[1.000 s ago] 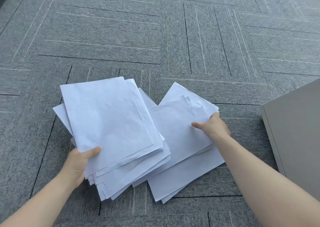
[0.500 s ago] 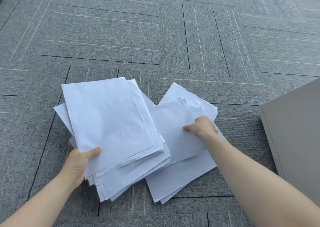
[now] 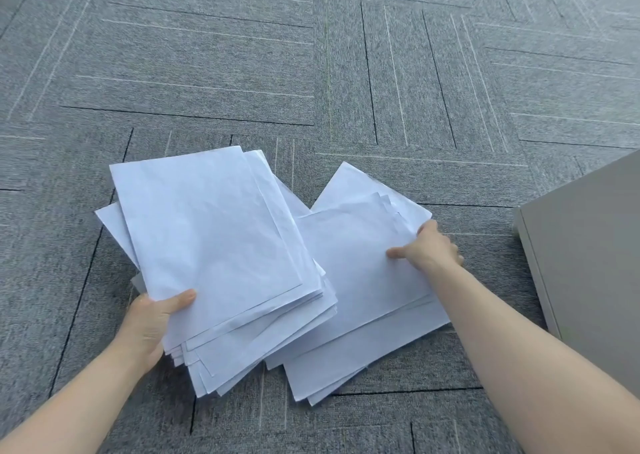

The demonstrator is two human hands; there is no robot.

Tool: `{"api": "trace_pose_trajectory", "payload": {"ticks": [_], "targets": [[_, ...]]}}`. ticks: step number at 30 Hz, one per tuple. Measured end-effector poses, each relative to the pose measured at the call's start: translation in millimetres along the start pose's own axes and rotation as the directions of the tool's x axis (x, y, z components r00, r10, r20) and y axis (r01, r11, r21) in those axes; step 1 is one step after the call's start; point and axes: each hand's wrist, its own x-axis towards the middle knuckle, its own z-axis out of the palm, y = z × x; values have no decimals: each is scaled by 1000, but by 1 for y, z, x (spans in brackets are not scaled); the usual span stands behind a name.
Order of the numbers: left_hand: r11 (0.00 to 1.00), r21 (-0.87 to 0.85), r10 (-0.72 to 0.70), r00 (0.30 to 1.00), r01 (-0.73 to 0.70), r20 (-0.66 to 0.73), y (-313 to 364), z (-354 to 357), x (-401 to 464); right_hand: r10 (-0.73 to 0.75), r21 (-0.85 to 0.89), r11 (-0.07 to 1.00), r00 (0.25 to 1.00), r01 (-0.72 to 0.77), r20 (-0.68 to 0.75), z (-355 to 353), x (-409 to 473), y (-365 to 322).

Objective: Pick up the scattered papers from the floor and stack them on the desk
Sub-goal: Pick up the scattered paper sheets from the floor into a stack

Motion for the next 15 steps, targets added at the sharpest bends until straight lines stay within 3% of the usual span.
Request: {"api": "trace_pose_trajectory", "payload": {"ticks": [6,12,15], "targets": [[1000,-12,3,1000,-3,7,0,1,-1,-77,-8,997,997,78,31,2,3,-5],[1000,-24,-4,1000,4,10,0,-3,-1,-297,-30,955,939,297,-171,-8,7,-17],[1000,-31,2,1000,-2,1,1,-6,0,-393,-71,919,909,387,-141,-14,21,-31]]}}
